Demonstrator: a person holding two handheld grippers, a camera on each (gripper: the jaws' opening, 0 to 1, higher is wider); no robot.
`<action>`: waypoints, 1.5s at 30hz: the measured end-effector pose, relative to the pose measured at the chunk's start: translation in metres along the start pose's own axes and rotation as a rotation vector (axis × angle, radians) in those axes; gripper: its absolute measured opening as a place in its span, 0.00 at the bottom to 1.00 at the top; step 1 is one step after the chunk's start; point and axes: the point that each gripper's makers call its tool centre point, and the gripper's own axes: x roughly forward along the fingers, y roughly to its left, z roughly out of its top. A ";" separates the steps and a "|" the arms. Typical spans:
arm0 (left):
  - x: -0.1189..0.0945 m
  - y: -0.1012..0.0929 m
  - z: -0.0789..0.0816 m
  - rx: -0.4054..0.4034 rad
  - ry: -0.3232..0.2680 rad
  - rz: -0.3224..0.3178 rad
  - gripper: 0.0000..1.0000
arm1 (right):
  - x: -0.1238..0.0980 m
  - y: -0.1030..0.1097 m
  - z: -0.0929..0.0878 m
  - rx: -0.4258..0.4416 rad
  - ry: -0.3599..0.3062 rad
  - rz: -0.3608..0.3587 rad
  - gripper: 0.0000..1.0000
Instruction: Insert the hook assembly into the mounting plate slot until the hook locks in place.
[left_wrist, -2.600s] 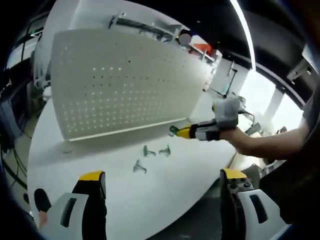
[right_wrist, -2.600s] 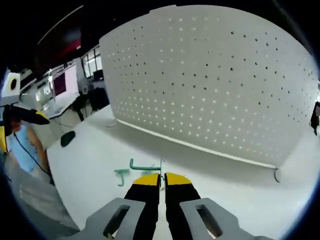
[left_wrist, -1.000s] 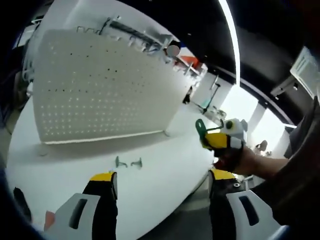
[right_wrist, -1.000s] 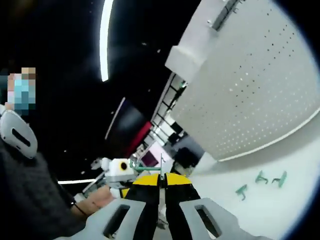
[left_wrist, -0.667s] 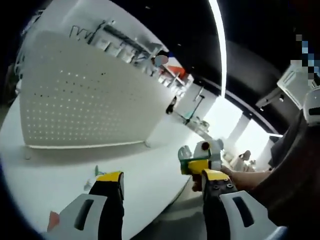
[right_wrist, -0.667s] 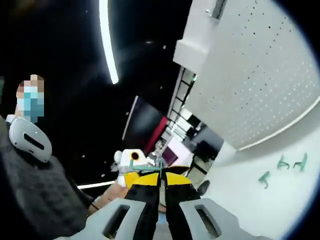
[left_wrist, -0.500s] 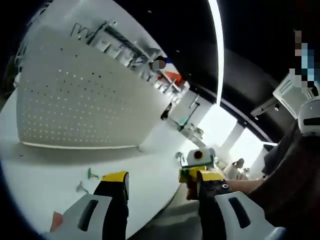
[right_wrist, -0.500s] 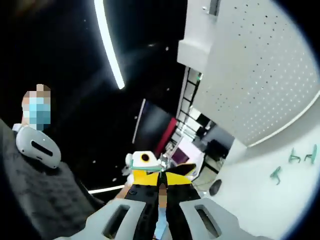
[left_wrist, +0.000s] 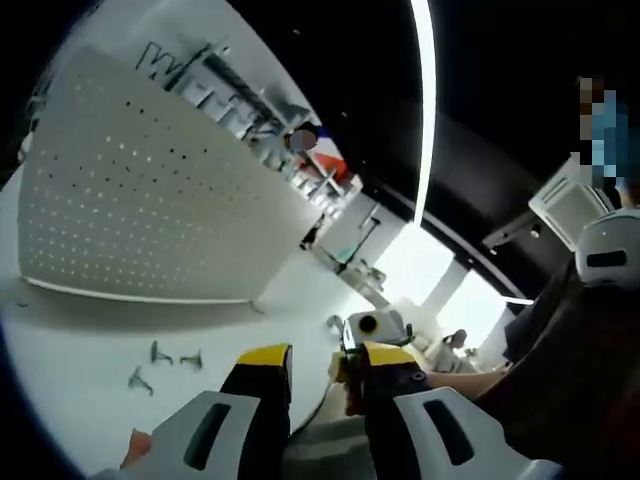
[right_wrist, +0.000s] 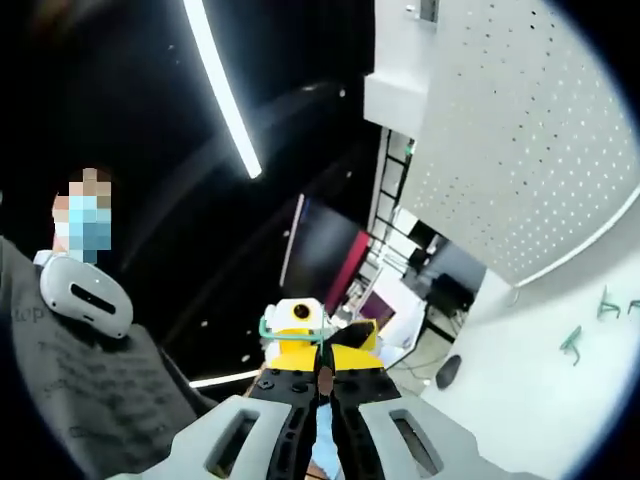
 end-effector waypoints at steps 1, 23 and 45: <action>0.000 0.000 0.000 0.001 0.000 -0.003 0.22 | 0.000 0.001 0.000 0.000 0.003 0.005 0.01; 0.007 -0.002 -0.014 -0.016 0.055 -0.051 0.05 | -0.002 -0.011 -0.018 -0.083 0.142 -0.048 0.02; 0.007 0.012 -0.024 0.051 0.159 0.059 0.02 | -0.011 -0.029 -0.021 -0.383 0.396 -0.226 0.10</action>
